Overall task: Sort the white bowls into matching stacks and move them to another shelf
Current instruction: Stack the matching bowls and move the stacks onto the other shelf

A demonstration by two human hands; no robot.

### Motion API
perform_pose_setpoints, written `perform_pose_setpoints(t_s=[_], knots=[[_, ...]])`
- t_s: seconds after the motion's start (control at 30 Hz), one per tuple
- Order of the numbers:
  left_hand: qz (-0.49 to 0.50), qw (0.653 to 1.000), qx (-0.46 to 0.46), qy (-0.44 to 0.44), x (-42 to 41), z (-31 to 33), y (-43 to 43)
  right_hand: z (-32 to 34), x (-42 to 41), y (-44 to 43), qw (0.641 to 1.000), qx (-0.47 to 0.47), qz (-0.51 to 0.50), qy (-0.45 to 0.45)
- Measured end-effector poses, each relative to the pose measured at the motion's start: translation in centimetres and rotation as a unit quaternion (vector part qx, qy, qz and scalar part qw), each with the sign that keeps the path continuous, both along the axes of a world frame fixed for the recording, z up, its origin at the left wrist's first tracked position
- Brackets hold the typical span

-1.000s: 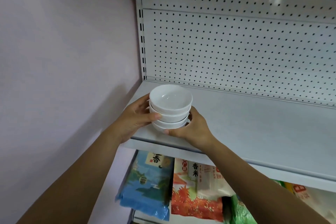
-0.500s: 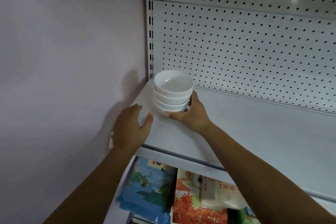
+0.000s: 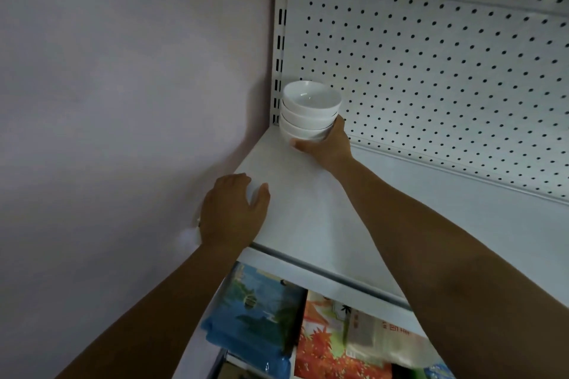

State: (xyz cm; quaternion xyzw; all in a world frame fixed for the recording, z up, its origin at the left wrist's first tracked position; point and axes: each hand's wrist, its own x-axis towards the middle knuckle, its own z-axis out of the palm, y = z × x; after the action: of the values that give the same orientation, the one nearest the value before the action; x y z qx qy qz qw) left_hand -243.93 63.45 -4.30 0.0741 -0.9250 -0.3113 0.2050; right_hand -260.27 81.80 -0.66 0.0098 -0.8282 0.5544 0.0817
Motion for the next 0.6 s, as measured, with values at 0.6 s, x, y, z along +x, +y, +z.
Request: perform_pose_setpoints(t_s=[0.6], knots=[[0.004,1.0,0.006,-0.002,0.0,0.0,-0.1,-0.6,2.1,0.2,0.985,0.164,-0.009,-0.055]])
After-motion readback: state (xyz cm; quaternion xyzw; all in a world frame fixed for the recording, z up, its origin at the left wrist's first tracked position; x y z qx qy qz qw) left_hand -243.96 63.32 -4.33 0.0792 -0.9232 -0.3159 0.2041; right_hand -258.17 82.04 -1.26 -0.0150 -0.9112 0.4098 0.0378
